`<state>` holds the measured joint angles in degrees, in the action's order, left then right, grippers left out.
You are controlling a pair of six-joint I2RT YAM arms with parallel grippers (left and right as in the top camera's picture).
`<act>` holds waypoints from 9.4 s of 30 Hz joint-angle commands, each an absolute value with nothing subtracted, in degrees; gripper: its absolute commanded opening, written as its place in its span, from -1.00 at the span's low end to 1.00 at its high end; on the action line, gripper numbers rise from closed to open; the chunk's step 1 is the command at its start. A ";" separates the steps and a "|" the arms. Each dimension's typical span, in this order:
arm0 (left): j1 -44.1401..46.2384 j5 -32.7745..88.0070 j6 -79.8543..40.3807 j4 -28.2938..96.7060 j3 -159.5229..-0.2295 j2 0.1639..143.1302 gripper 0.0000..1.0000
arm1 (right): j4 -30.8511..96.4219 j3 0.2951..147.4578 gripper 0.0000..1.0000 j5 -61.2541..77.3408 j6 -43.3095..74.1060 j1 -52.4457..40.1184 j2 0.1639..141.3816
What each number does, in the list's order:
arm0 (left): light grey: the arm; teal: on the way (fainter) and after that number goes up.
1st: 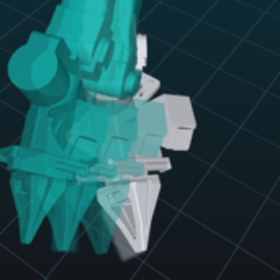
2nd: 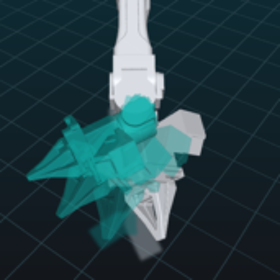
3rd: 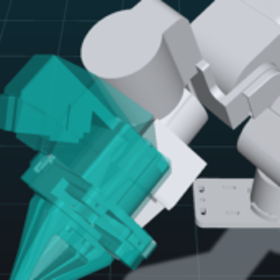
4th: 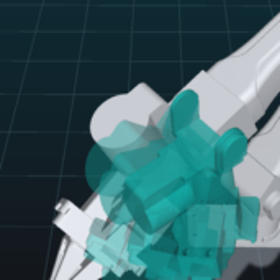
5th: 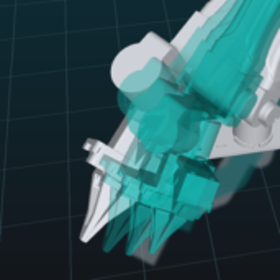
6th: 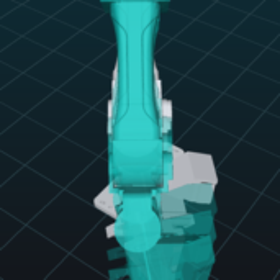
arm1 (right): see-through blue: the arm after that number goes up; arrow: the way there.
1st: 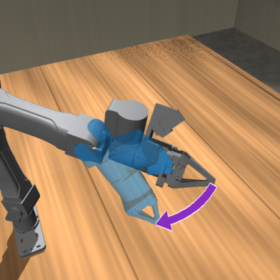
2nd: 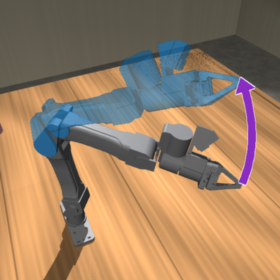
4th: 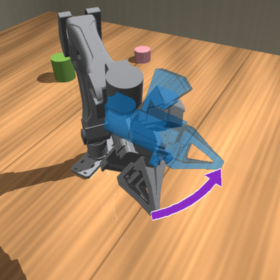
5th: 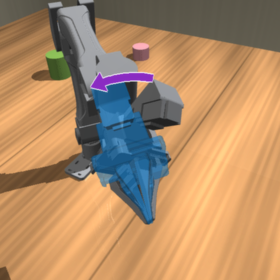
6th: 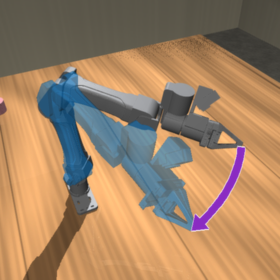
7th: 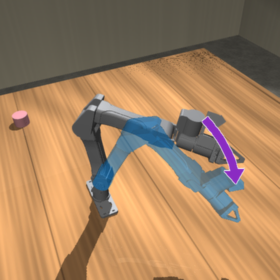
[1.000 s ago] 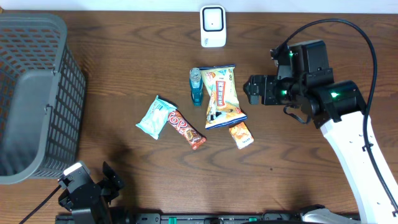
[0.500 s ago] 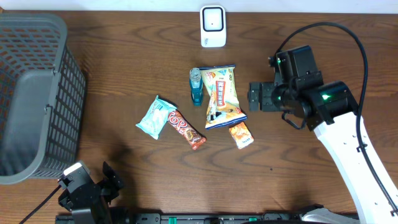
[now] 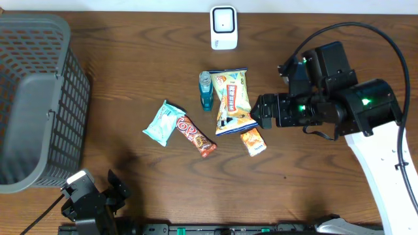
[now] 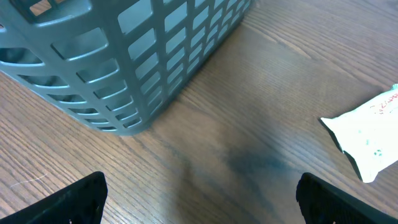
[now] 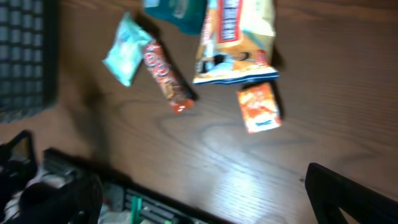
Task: Scan the item barcode
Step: 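Move the right gripper over the items toward the teal bottle, then lower the right gripper and grasp the teal Listerine bottle, then lift the bottle and hold it up in front of the scanner, then carry the bottle to the right edge and set it down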
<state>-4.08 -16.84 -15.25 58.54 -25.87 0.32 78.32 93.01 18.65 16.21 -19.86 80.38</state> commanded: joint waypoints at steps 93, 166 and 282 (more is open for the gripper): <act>-4.16 -17.37 -15.77 58.54 -26.44 0.23 0.95 | 67.51 128.77 0.18 0.34 31.42 -36.34 136.11; -4.16 -17.37 -15.77 58.54 -26.44 0.23 0.95 | 89.45 108.49 -0.97 50.13 -26.61 -16.36 108.20; -4.16 -17.37 -15.77 58.54 -26.44 0.23 0.95 | 41.52 108.92 -0.46 -56.21 5.78 21.41 136.31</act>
